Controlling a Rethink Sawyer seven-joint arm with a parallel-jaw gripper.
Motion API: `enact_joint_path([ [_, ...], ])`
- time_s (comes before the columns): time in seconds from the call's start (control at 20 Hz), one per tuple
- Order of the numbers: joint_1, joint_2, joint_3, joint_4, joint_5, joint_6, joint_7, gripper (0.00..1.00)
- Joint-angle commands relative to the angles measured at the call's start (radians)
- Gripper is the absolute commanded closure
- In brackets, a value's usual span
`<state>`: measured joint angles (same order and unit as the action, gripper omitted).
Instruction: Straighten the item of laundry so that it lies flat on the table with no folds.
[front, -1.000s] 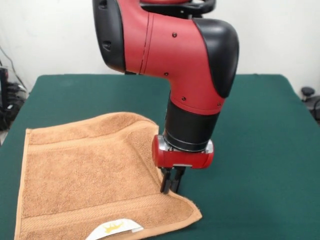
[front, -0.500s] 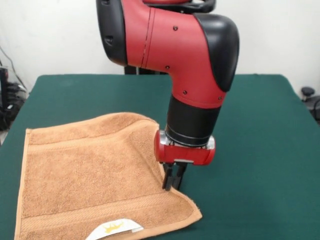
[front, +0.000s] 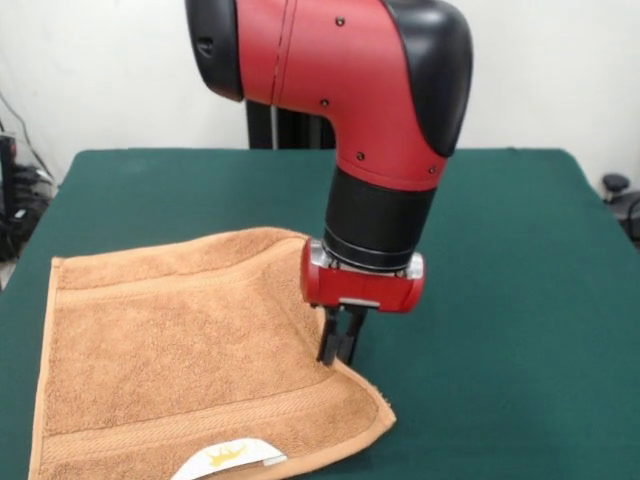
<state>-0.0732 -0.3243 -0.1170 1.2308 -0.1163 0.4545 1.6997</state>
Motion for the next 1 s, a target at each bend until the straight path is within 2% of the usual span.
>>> enact_joint_path([
  [0.05, 0.011, -0.015, 0.039, 0.114, 0.055, -0.078, 0.254, 1.0],
  [0.75, 0.013, -0.006, 0.032, 0.109, 0.082, -0.073, 0.233, 1.0],
  [0.85, 0.008, -0.008, 0.035, 0.124, 0.103, -0.115, 0.269, 1.0],
  [1.0, 0.014, -0.005, 0.031, 0.107, 0.093, -0.068, 0.228, 1.0],
])
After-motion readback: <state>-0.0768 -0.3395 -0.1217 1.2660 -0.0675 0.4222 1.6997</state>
